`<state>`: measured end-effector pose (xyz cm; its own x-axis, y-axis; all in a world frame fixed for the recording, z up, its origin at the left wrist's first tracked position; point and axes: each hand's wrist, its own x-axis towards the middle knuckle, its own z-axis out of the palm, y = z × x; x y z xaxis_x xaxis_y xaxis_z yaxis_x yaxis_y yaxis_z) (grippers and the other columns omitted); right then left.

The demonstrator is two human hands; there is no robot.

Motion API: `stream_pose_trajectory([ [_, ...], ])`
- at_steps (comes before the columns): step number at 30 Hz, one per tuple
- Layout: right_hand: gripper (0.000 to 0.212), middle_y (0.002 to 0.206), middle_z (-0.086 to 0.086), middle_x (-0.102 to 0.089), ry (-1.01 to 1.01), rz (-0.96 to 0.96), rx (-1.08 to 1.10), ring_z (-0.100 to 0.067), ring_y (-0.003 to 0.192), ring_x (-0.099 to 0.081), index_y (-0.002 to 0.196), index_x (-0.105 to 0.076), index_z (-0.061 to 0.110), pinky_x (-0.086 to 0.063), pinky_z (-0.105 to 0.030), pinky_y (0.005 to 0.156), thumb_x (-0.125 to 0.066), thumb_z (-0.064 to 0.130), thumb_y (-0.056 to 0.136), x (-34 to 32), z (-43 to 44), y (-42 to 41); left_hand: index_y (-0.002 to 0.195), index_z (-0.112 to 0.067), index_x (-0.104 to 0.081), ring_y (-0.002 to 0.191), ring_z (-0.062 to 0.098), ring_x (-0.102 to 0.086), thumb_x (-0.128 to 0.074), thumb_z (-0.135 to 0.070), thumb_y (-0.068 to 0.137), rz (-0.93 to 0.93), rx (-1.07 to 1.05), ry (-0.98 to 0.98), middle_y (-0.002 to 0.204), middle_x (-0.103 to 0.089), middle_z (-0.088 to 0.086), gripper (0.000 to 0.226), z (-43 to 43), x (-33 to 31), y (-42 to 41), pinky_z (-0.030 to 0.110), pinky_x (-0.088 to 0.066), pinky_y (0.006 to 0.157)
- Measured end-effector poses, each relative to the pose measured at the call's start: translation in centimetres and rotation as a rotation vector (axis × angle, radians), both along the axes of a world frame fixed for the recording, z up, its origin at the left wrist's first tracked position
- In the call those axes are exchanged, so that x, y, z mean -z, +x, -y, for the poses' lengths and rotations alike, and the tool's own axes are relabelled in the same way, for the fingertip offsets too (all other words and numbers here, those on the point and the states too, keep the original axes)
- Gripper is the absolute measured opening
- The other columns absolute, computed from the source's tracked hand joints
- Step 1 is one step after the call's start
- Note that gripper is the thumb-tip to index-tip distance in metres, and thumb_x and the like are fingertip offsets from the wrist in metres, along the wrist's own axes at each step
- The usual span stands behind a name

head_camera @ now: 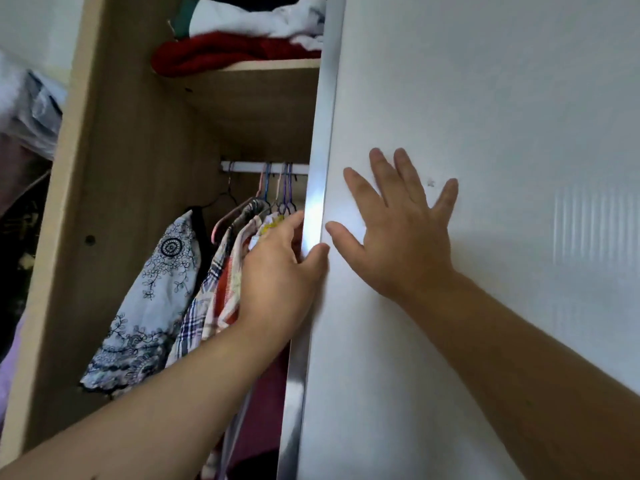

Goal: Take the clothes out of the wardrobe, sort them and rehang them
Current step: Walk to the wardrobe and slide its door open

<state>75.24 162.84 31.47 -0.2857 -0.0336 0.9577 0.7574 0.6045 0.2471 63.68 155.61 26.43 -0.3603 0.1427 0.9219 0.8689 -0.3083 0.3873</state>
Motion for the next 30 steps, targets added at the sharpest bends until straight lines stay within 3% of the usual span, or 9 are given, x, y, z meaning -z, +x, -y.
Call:
stream_pose_trajectory([
  [5, 0.077, 0.156, -0.006, -0.021, -0.073, -0.077, 0.141, -0.034, 0.143, -0.017, 0.144, -0.032, 0.032, -0.013, -0.067, 0.106, -0.023, 0.074, 0.08, -0.1, -1.2, 3.3, 0.131, -0.038, -0.047, 0.102, -0.003, -0.056, -0.063, -0.031, 0.085, -0.06, 0.191, -0.058, 0.115, -0.058, -0.021, 0.049, -2.6, 0.3, 4.1, 0.017, -0.048, 0.085],
  [9, 0.08, 0.159, -0.007, -0.01, -0.152, -0.106, 0.209, -0.033, 0.145, -0.007, 0.147, -0.021, 0.034, -0.01, -0.067, 0.107, -0.019, 0.076, 0.079, 0.3, -2.1, 6.6, 0.113, -0.04, -0.052, 0.097, -0.006, -0.052, -0.064, -0.026, 0.084, -0.112, 0.25, -0.052, 0.103, -0.057, -0.018, 0.034, -4.7, 0.5, 7.4, 0.012, -0.046, 0.083],
  [13, 0.085, 0.16, -0.003, 0.003, -0.232, -0.11, 0.242, -0.029, 0.146, 0.005, 0.148, -0.008, 0.037, -0.006, -0.064, 0.109, -0.012, 0.081, 0.075, 0.4, -2.9, 10.3, 0.124, -0.032, -0.052, 0.1, -0.002, -0.055, -0.064, -0.028, 0.084, -0.113, 0.381, -0.103, 0.112, -0.056, -0.01, 0.042, -6.7, 0.5, 10.4, 0.022, -0.049, 0.089],
  [18, 0.086, 0.159, -0.002, 0.002, -0.289, -0.087, 0.209, -0.026, 0.146, 0.006, 0.149, -0.009, 0.033, -0.01, -0.061, 0.11, -0.026, 0.072, 0.074, 1.2, -3.5, 14.8, 0.127, -0.025, -0.049, 0.112, 0.004, -0.051, -0.064, -0.021, 0.084, -0.16, 0.457, -0.109, 0.121, -0.052, -0.009, 0.047, -8.3, 0.9, 14.3, 0.027, -0.046, 0.095],
  [20, 0.086, 0.159, -0.002, 0.001, -0.3, -0.083, 0.224, -0.025, 0.146, 0.004, 0.149, -0.009, 0.031, -0.012, -0.059, 0.111, -0.03, 0.068, 0.074, 1.6, -3.9, 16.4, 0.135, -0.024, -0.044, 0.125, 0.007, -0.044, -0.063, -0.018, 0.084, -0.169, 0.484, -0.115, 0.136, -0.047, -0.008, 0.055, -8.9, 0.9, 15.8, 0.027, -0.039, 0.103],
  [22, 0.087, 0.159, -0.001, 0.002, -0.317, -0.087, 0.236, -0.024, 0.146, 0.004, 0.149, -0.008, 0.031, -0.012, -0.058, 0.111, -0.031, 0.067, 0.074, 1.7, -4.3, 17.7, 0.14, -0.027, -0.038, 0.135, 0.003, -0.032, -0.06, -0.016, 0.085, -0.189, 0.51, -0.145, 0.148, -0.036, -0.011, 0.06, -9.5, 0.8, 17.2, 0.026, -0.033, 0.109],
  [25, 0.088, 0.159, 0.002, 0.006, -0.344, -0.082, 0.25, -0.022, 0.146, 0.007, 0.149, -0.003, 0.034, -0.011, -0.056, 0.112, -0.03, 0.07, 0.074, 1.6, -4.8, 19.7, 0.141, -0.025, -0.037, 0.138, 0.001, -0.025, -0.06, -0.016, 0.088, -0.18, 0.558, -0.173, 0.154, -0.025, -0.013, 0.059, -10.3, 0.8, 19.0, 0.033, -0.036, 0.11],
  [28, 0.089, 0.159, 0.002, 0.007, -0.338, -0.038, 0.261, -0.022, 0.146, 0.008, 0.149, -0.002, 0.035, -0.011, -0.055, 0.113, -0.029, 0.073, 0.073, 1.6, -5.2, 20.6, 0.142, -0.023, -0.035, 0.132, -0.009, -0.023, -0.06, -0.016, 0.089, -0.138, 0.583, -0.169, 0.156, -0.019, -0.015, 0.058, -10.7, 1.0, 19.8, 0.033, -0.041, 0.107],
  [30, 0.088, 0.159, 0.003, 0.007, -0.331, -0.028, 0.243, -0.021, 0.146, 0.009, 0.148, -0.002, 0.036, -0.01, -0.056, 0.113, -0.03, 0.073, 0.074, 1.7, -5.4, 20.3, 0.143, -0.024, -0.032, 0.123, -0.021, -0.021, -0.059, -0.017, 0.09, -0.123, 0.587, -0.166, 0.153, -0.024, -0.017, 0.06, -10.6, 1.2, 19.7, 0.025, -0.04, 0.104],
])
